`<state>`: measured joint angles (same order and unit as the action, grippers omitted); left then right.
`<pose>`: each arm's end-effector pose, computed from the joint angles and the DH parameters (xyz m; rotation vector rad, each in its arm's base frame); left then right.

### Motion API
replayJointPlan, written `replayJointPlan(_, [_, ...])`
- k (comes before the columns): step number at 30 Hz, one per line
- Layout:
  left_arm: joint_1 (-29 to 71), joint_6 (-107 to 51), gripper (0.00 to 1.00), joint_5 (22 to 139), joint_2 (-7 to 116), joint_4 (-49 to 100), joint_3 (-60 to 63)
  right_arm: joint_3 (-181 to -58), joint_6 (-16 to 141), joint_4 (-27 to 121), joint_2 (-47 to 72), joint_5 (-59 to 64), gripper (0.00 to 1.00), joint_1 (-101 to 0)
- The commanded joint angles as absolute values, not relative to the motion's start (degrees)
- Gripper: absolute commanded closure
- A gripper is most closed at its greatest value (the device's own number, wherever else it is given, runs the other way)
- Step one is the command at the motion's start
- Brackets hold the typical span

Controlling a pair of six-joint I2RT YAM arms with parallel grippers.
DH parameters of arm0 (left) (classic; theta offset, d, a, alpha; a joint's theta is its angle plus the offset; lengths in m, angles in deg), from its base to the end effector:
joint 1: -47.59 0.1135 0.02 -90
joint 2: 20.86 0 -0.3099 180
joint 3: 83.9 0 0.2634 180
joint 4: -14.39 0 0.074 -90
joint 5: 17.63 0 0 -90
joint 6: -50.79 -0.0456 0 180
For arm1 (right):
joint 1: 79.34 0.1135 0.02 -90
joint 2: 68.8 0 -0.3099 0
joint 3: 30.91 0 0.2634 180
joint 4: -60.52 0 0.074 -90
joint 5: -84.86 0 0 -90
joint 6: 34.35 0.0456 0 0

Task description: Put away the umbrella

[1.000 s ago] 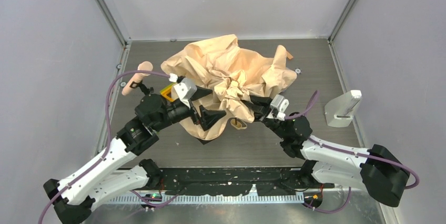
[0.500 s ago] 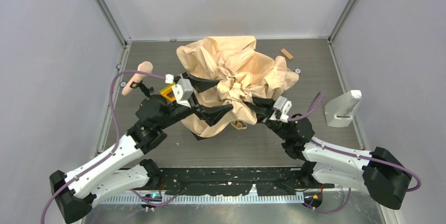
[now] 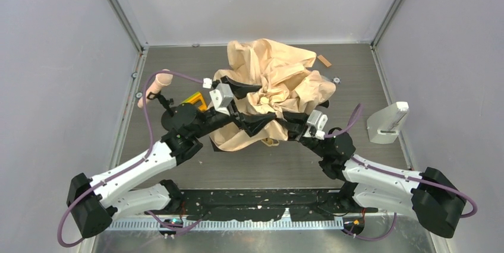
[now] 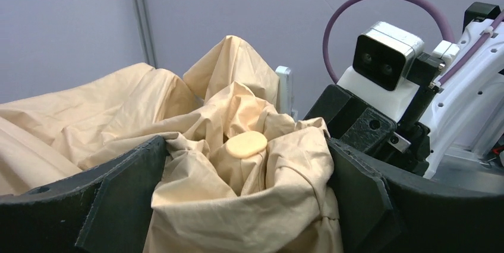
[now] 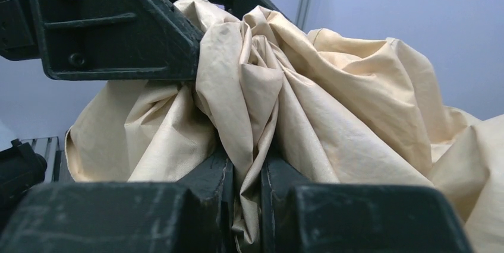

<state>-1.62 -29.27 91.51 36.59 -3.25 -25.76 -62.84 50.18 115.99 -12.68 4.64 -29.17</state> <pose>0.1375 -0.1822 0.4147 0.7299 1.1336 -1.0899 0.1152 0.1502 0.3246 -0.6329 0.8564 0.7950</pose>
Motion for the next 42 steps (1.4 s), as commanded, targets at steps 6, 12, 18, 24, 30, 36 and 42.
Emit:
replayJointPlan(6, [-2.1, -30.2, 0.18, 96.4, 39.0, -6.4, -23.3, -65.4, 50.1, 109.2, -12.0, 12.7, 0.94, -28.6])
replayJointPlan(12, [-2.1, -32.6, 0.75, 95.8, 38.6, 0.6, -23.5, -64.9, 49.8, 108.2, -12.9, 12.5, 0.94, -28.6])
replayJointPlan(18, [-2.1, -36.3, 1.00, 92.7, 36.8, 5.5, -25.6, -65.9, 50.9, 97.1, -19.1, 10.7, 0.42, -28.6])
replayJointPlan(24, [-0.4, -39.0, 1.00, 92.6, 35.3, 9.6, -26.0, -70.2, 51.5, 71.9, -31.4, 9.9, 0.08, -28.6])
replayJointPlan(30, [1.2, -40.9, 1.00, 94.7, 35.3, 10.0, -26.4, -76.8, 50.2, 50.9, -43.4, 7.4, 0.02, -29.6])
replayJointPlan(36, [1.5, -41.2, 1.00, 95.4, 35.1, 9.4, -27.1, -85.6, 46.1, 41.4, -43.6, 6.6, 0.05, -34.3])
replayJointPlan(42, [1.6, -42.1, 1.00, 97.0, 33.8, 9.5, -28.1, -91.2, 48.2, 43.3, -36.7, 17.6, 0.05, -48.7])
